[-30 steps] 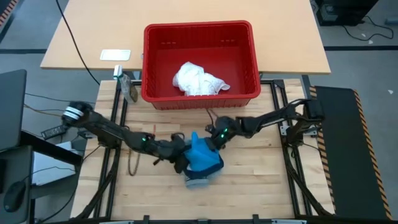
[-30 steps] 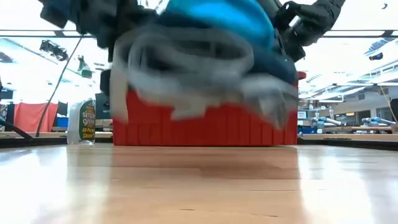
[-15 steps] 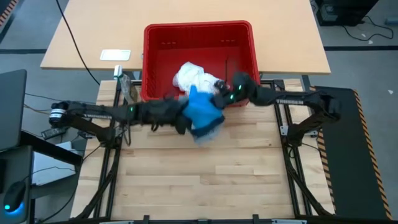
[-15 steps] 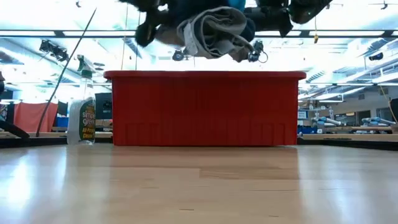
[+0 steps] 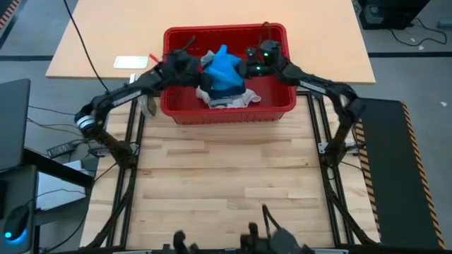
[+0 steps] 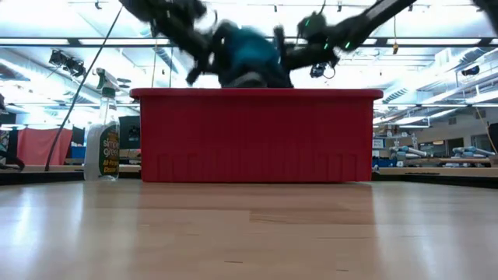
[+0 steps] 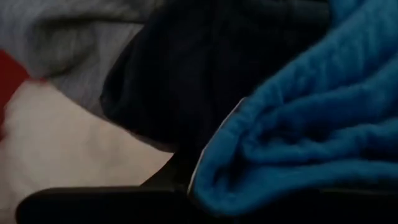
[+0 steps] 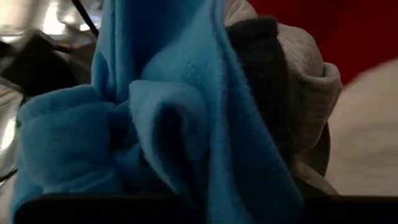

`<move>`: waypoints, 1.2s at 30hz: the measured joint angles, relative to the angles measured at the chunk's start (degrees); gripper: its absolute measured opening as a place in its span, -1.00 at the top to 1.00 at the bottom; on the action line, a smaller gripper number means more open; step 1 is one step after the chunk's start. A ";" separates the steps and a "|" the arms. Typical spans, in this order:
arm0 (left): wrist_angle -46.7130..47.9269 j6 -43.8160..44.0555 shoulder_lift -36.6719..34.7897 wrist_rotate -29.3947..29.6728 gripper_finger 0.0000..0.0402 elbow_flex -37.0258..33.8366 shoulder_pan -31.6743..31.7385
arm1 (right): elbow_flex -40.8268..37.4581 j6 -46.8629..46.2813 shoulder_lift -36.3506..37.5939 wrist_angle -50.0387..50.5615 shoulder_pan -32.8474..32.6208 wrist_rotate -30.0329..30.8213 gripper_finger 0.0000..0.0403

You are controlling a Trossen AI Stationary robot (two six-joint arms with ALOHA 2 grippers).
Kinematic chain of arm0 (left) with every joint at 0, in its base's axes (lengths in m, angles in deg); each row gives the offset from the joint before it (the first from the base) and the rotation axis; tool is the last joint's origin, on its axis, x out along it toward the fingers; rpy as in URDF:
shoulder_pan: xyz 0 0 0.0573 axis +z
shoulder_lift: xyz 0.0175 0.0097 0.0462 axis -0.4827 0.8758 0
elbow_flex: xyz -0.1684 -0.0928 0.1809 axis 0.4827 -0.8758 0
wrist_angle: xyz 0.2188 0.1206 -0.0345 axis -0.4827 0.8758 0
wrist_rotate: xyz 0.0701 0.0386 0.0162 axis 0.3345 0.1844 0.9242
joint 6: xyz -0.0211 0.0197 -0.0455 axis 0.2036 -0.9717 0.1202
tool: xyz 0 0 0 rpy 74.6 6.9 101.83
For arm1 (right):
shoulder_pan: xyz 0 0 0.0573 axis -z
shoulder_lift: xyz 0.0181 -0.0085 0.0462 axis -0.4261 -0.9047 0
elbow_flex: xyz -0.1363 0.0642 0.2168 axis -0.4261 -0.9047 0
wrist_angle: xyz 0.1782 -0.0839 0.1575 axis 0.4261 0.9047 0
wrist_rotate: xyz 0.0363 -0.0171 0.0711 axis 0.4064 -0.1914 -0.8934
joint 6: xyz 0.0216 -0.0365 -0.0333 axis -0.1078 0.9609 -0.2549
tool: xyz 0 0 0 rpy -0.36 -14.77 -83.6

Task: Fold laundry
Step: Put the stacked folded clothes into the red laundry bin, then return to Home Position

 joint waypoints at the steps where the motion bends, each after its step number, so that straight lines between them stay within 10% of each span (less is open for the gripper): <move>1: 0.06 -0.04 1.93 -2.22 0.65 0.00 1.65 | 0.99 0.00 -2.11 0.23 0.58 0.11 0.58; 6: 3.09 -3.96 9.12 -5.94 0.65 0.00 7.22 | 2.54 5.66 -9.61 2.15 2.76 1.91 0.51; 15: 5.11 -10.67 17.01 -5.85 0.27 0.00 12.62 | 2.58 15.01 -14.56 15.46 6.27 11.21 -0.36; 26: 3.12 -16.46 3.41 -9.56 0.04 0.00 13.93 | 2.54 26.97 -2.21 14.59 7.47 25.65 -0.58; 36: 6.83 -31.88 -12.25 -11.10 0.04 0.04 0.27 | 2.54 48.29 12.13 24.01 3.55 2.28 -0.33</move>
